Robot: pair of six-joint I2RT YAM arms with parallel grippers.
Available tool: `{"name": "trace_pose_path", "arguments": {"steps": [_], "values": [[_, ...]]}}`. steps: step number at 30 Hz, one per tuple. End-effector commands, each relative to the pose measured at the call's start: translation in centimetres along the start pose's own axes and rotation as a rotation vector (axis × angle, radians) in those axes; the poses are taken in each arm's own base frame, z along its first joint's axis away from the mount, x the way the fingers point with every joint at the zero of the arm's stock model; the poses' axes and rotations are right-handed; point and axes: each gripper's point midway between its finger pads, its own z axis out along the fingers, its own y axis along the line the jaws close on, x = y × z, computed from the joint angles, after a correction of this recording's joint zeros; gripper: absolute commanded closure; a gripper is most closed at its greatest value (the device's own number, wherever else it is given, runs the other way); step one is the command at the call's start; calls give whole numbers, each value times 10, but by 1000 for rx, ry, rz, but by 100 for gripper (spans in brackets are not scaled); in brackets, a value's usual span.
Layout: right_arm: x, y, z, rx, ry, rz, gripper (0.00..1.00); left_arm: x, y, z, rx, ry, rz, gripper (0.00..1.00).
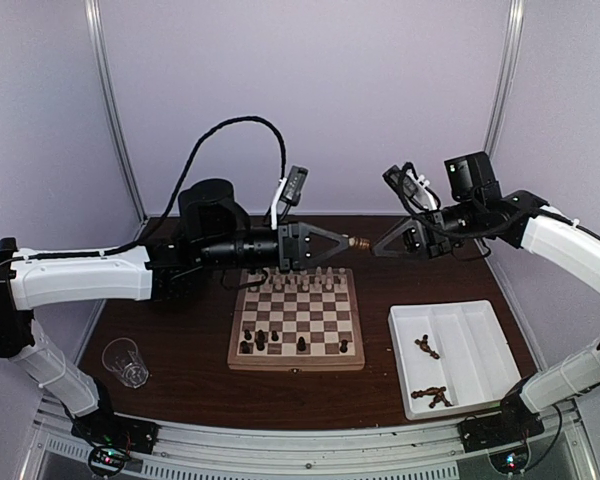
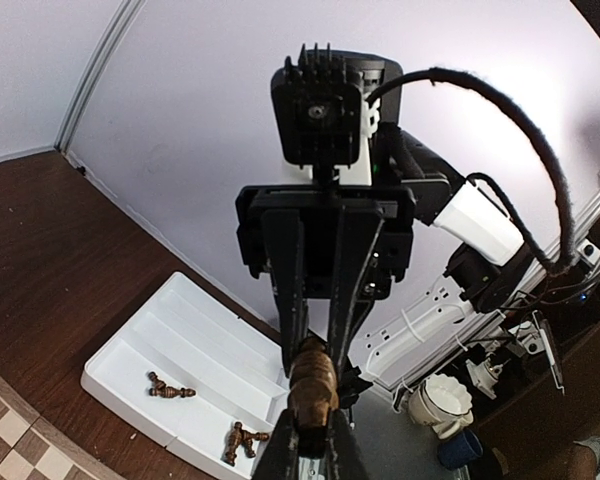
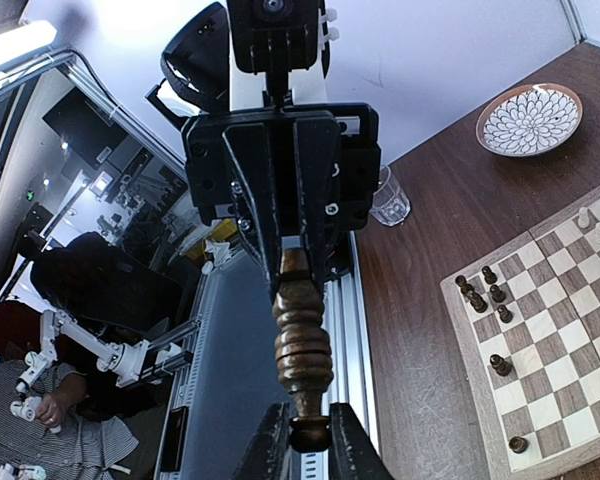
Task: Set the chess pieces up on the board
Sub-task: Pass from the left arm to the right
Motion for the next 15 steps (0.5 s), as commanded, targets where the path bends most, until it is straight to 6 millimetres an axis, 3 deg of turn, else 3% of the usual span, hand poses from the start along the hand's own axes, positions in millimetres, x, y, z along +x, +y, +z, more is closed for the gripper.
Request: {"name": "trace_pose_path", "arguments": {"steps": [1, 10, 15], "values": [[0, 2, -1, 8, -7, -30, 88, -6, -2, 1, 21, -30, 10, 100], [4, -4, -15, 64, -8, -49, 97, -4, 4, -2, -40, 1, 24, 100], [30, -27, -40, 206, 67, -66, 99, 5, 21, -12, -187, 99, 56, 100]]}}
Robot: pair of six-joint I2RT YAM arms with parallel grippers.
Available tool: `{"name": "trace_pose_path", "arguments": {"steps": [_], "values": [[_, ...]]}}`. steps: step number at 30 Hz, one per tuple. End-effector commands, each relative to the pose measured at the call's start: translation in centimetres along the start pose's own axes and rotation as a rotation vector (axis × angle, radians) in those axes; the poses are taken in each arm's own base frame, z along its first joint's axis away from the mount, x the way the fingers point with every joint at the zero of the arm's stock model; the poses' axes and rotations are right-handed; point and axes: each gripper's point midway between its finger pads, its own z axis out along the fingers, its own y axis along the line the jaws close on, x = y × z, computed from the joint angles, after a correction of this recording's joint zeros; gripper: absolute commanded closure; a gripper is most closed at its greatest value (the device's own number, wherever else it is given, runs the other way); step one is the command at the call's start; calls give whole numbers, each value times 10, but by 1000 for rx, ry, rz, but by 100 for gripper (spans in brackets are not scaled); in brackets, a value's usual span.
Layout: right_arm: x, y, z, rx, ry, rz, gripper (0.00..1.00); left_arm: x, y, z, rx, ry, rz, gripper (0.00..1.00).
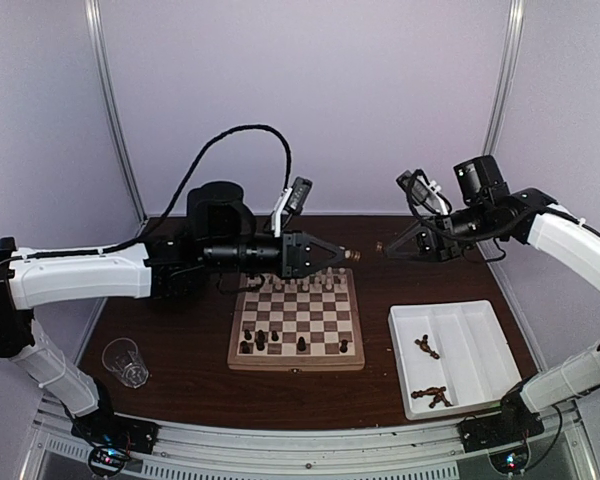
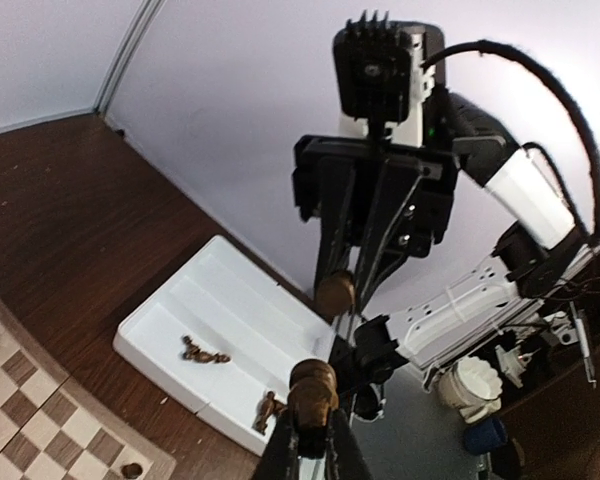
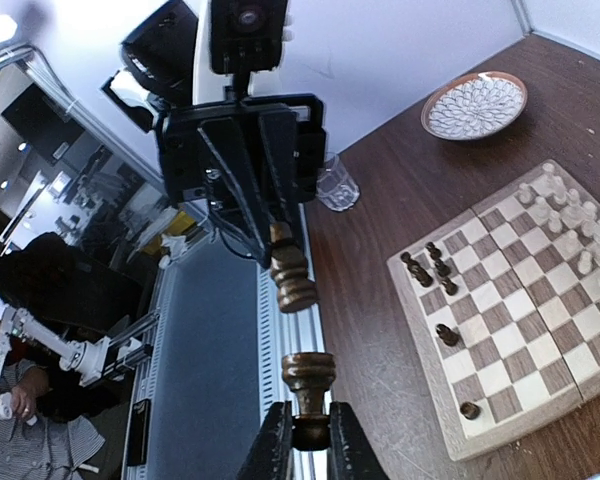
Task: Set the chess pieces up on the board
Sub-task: Pass from the left arm to the right, then place the knight at c8.
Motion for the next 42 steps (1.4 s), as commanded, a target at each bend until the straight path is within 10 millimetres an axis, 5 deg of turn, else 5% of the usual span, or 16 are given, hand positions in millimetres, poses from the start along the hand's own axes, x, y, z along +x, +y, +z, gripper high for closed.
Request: {"name": "trace_pose_path", "arguments": {"steps": [1, 7, 17, 42], "values": [[31, -19, -23, 143, 98, -36, 100, -2, 11, -14, -158, 90, 59, 100], [88, -58, -47, 303, 239, 20, 100, 26, 48, -24, -385, 349, 108, 100], [133, -101, -74, 555, 327, -3, 100, 74, 97, -17, -567, 686, 158, 100], [147, -121, -82, 666, 335, -14, 100, 164, 144, 11, -708, 1016, 285, 100]]}}
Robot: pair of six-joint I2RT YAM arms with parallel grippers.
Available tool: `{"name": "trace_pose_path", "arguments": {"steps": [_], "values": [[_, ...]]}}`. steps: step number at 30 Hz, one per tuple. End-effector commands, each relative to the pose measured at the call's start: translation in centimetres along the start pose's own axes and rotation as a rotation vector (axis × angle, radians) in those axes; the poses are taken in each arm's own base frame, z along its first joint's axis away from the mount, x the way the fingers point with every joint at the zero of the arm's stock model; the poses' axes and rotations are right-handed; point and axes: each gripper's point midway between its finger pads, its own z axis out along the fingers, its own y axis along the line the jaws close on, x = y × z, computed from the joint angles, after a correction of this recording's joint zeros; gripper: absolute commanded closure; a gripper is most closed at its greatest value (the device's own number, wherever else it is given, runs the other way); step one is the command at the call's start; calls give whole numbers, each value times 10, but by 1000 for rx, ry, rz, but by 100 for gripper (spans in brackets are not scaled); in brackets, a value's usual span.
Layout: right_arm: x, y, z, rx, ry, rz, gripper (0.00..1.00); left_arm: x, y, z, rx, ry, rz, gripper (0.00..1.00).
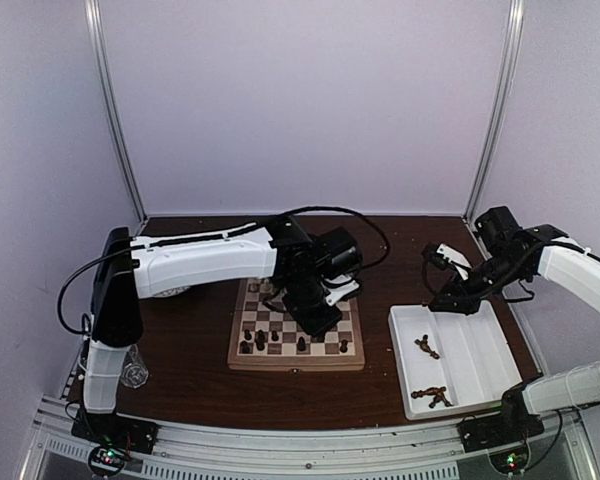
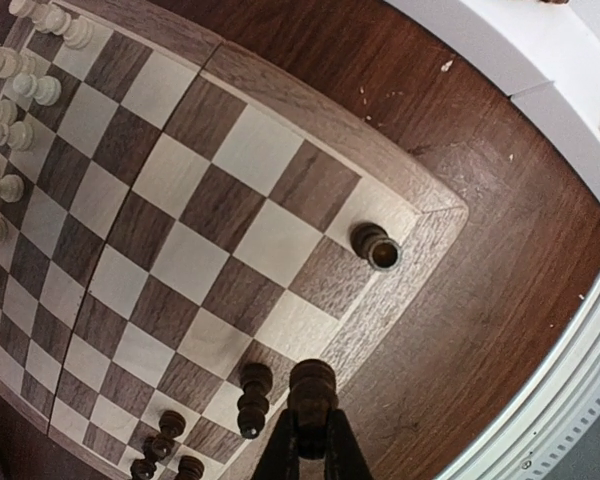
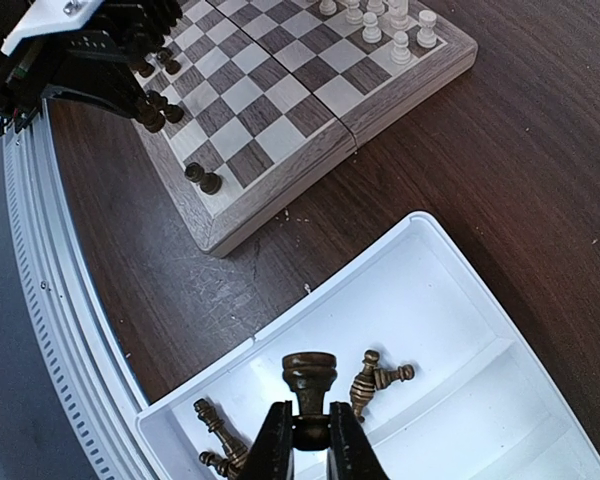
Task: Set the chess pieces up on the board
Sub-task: Place the knight at c8.
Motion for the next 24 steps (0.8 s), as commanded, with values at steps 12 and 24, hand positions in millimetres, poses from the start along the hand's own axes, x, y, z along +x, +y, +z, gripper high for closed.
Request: {"name": "trace_pose_path", "arguments": {"steps": [12, 24], "values": [[4, -5, 2, 24, 6, 8, 100, -7, -12, 19, -6, -12, 9, 100], [4, -6, 2, 23, 6, 10, 100, -13, -20, 33, 29, -11, -11, 100]]}}
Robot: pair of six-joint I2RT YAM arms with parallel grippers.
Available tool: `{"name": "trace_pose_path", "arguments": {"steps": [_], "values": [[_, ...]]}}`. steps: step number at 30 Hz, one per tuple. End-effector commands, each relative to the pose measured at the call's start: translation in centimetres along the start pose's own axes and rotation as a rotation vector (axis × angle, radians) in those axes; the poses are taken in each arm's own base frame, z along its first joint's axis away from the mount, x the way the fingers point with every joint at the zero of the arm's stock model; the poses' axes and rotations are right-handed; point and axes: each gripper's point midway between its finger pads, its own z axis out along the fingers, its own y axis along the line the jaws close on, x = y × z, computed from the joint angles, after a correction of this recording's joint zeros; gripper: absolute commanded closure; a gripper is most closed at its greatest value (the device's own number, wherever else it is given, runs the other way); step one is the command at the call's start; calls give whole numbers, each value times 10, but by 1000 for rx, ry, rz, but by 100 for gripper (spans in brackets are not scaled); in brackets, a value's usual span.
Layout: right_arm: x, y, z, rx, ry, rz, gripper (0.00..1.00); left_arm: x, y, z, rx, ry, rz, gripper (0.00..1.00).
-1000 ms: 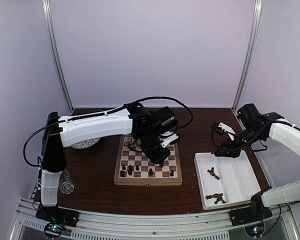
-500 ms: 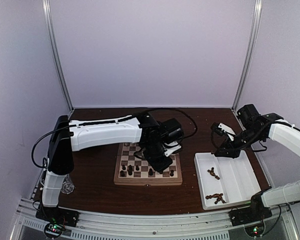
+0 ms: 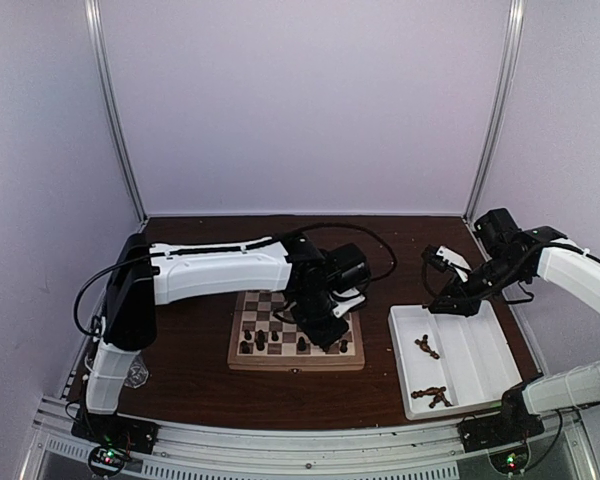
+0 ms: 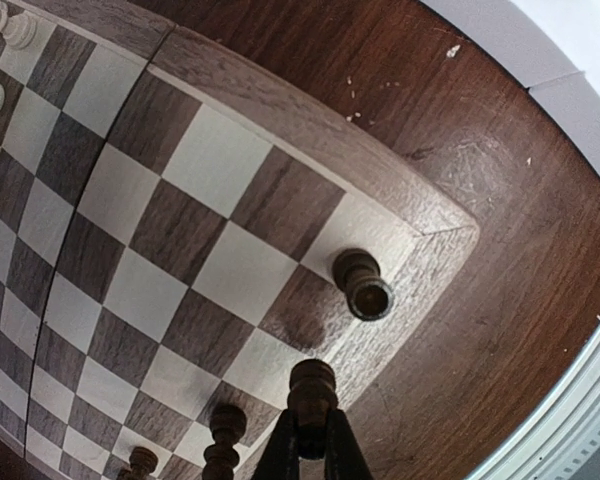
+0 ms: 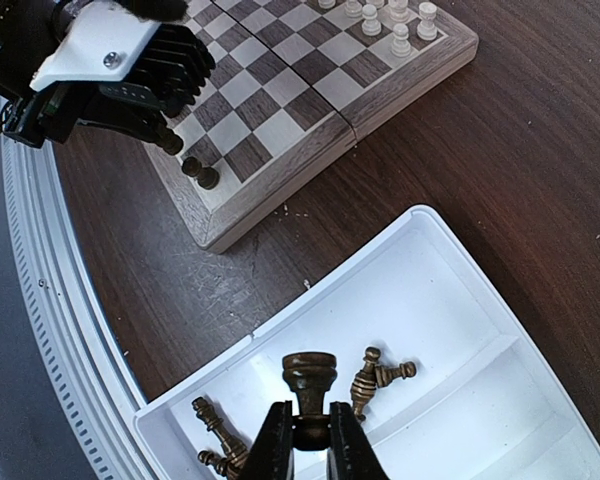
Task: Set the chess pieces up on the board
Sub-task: Place the knight at c8.
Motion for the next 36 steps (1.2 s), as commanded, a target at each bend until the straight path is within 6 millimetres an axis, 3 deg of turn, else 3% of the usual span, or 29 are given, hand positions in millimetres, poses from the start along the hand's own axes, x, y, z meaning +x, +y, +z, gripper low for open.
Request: {"name": "trace_pose_path", "arguments": {"steps": [1, 36], "values": [[1, -5, 0, 23, -2, 5, 100, -15, -10, 2, 29, -41, -7, 100], [1, -2, -1, 8, -3, 3, 100, -19, -9, 17, 18, -26, -15, 94]]}}
